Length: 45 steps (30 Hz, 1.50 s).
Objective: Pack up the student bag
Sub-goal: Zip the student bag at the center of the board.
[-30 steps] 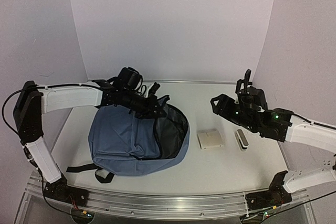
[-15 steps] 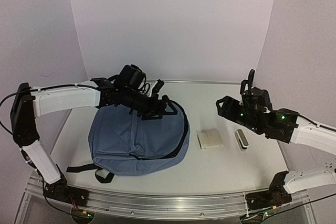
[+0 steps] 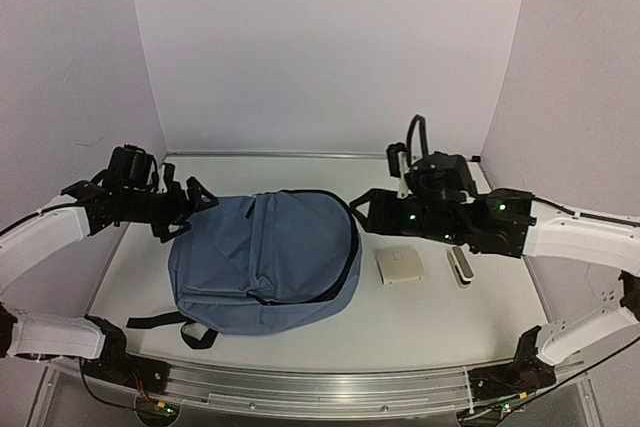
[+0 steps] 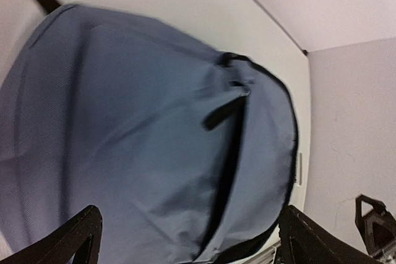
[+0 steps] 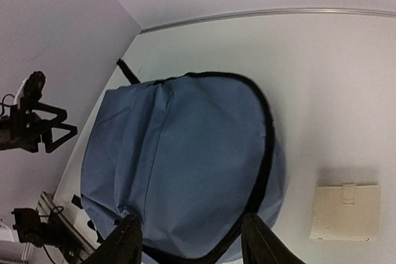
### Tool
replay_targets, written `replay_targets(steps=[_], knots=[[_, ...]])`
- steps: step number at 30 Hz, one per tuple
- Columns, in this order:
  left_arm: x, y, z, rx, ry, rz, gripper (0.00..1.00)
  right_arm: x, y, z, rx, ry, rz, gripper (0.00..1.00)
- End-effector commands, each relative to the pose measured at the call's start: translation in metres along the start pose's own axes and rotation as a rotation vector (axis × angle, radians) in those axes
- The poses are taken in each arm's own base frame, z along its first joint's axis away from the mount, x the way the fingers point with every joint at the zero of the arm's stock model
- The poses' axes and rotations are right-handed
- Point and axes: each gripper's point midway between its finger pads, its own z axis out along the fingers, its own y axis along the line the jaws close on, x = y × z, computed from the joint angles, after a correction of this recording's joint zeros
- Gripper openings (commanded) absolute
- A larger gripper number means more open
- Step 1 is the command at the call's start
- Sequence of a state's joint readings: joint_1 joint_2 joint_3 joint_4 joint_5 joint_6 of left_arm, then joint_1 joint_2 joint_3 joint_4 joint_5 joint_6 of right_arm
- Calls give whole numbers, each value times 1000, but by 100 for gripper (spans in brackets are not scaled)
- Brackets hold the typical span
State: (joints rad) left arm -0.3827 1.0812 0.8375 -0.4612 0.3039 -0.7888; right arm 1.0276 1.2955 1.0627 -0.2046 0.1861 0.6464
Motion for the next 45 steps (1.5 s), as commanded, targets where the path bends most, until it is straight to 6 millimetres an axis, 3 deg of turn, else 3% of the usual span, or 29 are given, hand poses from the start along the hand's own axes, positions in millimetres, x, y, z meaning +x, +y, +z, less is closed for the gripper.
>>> replay_targets(steps=[1,7,12,17,27,45], knots=[[0,46,-19,-135,-58,-107,100,42,72,20,-128,110,-92,52],[16,85,-22,-260,-46,-197,100,102,133,48,-168,211,-205,49],[32,106,-22,-294,-55,-263,100,142,152,68,-134,289,-286,48],[41,120,-19,-291,-90,-303,94,165,150,85,-68,336,-343,48],[42,133,-10,-303,-116,-355,62,185,129,111,78,374,-438,46],[49,142,4,-284,-101,-377,43,200,126,139,138,387,-525,41]])
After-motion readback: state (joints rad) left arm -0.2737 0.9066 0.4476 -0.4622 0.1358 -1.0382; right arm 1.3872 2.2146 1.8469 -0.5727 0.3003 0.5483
